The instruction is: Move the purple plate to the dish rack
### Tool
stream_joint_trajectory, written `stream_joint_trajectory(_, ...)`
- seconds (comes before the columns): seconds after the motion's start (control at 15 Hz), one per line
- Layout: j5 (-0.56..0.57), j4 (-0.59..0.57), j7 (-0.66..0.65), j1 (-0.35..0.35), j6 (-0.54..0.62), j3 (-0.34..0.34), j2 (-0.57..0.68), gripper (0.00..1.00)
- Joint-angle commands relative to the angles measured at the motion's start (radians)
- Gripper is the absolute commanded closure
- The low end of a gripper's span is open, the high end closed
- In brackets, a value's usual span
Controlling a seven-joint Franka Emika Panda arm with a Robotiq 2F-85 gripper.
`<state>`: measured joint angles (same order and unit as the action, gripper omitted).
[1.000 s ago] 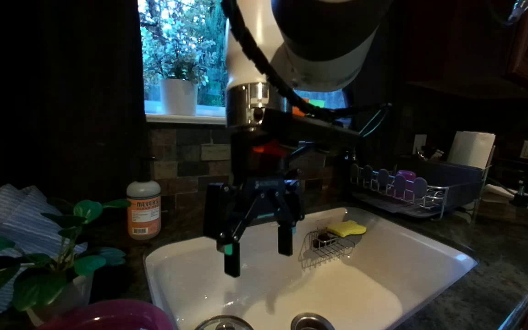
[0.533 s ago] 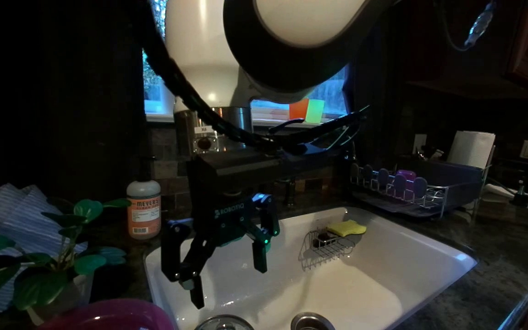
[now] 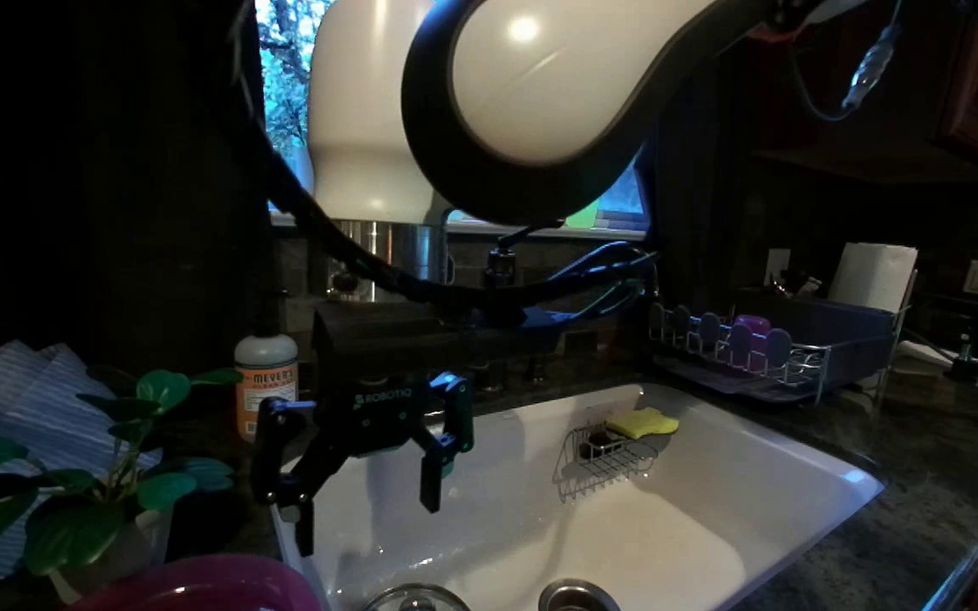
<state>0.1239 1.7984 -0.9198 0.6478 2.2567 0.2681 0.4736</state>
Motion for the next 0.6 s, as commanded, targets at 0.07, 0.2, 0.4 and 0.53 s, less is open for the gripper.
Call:
stream_joint_trajectory(0.07,0.011,-0.054,-0.063,0.061,0.097,-0.046,0.085,0.00)
stream_joint_trajectory(0.2,0.006,-0.076,-0.081,0.083,0.084,-0.060,0.108,0.00)
stream_joint_trajectory(0.4,0.006,-0.119,-0.104,0.119,0.062,-0.079,0.140,0.17)
stream_joint_trajectory(0.53,0.004,-0.131,-0.117,0.136,0.058,-0.092,0.149,0.39)
